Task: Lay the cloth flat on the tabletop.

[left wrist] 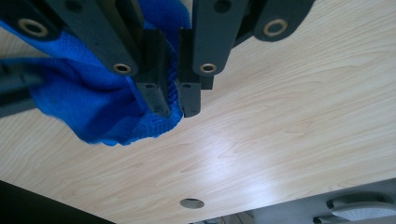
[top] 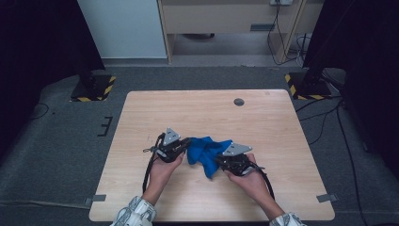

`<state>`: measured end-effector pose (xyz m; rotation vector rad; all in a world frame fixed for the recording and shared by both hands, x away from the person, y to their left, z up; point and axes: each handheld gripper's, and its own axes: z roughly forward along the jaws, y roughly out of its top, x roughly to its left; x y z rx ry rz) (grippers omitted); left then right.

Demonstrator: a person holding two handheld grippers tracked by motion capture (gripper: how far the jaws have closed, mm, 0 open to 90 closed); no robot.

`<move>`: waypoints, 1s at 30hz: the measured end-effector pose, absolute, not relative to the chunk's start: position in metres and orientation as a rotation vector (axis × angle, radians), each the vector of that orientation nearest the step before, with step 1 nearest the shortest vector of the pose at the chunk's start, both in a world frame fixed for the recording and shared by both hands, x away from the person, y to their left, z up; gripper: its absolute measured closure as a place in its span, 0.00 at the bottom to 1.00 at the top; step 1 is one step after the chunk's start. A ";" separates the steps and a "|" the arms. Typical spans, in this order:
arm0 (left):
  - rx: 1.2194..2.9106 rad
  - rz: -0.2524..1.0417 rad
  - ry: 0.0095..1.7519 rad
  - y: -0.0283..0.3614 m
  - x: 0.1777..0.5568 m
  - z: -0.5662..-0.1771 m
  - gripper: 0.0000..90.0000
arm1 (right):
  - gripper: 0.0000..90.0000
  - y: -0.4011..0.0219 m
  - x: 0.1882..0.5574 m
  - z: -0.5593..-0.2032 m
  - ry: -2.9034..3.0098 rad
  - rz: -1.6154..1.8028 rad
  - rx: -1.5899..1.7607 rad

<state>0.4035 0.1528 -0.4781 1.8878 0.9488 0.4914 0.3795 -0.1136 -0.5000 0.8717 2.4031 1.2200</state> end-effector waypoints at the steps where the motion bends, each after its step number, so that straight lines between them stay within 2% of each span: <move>1: 1.892 0.498 0.948 0.155 0.403 -0.478 0.94 | 0.98 -0.116 0.380 -0.499 2.398 1.228 0.878; 5: 1.897 0.511 0.966 0.163 0.404 -0.479 0.94 | 0.98 -0.131 0.386 -0.485 2.369 1.278 0.915; 9: 1.912 0.502 0.996 0.167 0.408 -0.483 0.94 | 0.97 -0.143 0.408 -0.478 2.361 1.255 0.983; 16: 1.928 0.493 1.028 0.163 0.417 -0.492 0.94 | 0.93 -0.141 0.467 -0.504 2.378 1.170 1.119; 18: 1.939 0.493 1.022 0.161 0.417 -0.495 0.94 | 0.89 -0.136 0.477 -0.512 2.371 1.159 1.151; 21: 1.944 0.493 1.010 0.161 0.416 -0.496 0.94 | 0.78 -0.131 0.484 -0.520 2.366 1.155 1.182; 26: 1.943 0.502 1.009 0.162 0.415 -0.495 0.94 | 0.54 -0.135 0.475 -0.506 2.306 1.171 1.175; 28: 1.943 0.505 1.010 0.162 0.415 -0.495 0.93 | 0.51 -0.140 0.466 -0.497 2.282 1.180 1.157; 30: 1.943 0.510 1.010 0.161 0.415 -0.494 0.93 | 0.54 -0.145 0.457 -0.490 2.262 1.211 1.140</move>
